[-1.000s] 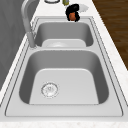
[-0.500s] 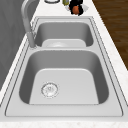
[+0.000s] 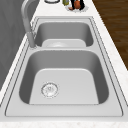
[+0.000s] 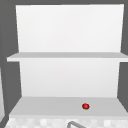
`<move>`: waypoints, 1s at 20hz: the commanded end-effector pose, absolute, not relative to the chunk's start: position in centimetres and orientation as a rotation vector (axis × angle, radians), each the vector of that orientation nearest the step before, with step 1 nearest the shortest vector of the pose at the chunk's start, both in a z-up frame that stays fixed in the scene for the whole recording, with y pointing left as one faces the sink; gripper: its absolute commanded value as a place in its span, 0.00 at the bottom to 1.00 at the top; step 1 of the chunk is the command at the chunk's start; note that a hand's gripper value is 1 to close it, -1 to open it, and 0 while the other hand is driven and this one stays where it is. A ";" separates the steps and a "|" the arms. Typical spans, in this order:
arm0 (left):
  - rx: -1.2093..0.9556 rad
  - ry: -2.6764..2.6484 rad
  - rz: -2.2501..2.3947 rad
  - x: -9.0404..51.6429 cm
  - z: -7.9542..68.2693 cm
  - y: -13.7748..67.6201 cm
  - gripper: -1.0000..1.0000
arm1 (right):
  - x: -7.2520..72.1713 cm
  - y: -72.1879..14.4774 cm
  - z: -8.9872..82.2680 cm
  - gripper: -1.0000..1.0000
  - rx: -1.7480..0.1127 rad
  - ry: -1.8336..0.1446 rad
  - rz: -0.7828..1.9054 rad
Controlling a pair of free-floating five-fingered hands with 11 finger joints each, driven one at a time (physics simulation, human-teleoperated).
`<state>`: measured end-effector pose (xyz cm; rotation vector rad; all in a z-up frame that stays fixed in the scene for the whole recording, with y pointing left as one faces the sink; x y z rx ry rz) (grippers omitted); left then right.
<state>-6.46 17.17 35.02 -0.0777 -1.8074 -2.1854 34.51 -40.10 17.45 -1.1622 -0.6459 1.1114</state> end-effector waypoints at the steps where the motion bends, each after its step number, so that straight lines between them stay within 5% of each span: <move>1: -0.078 -1.807 -2.185 -6.5 35.0 17.2 0.50 | 34.4 -42.5 18.2 1.00 -1.158 -0.658 1.127; 20: -0.078 -1.807 -2.185 -6.5 35.0 17.2 0.50 | 33.5 -54.7 19.1 1.00 -1.135 -0.654 1.128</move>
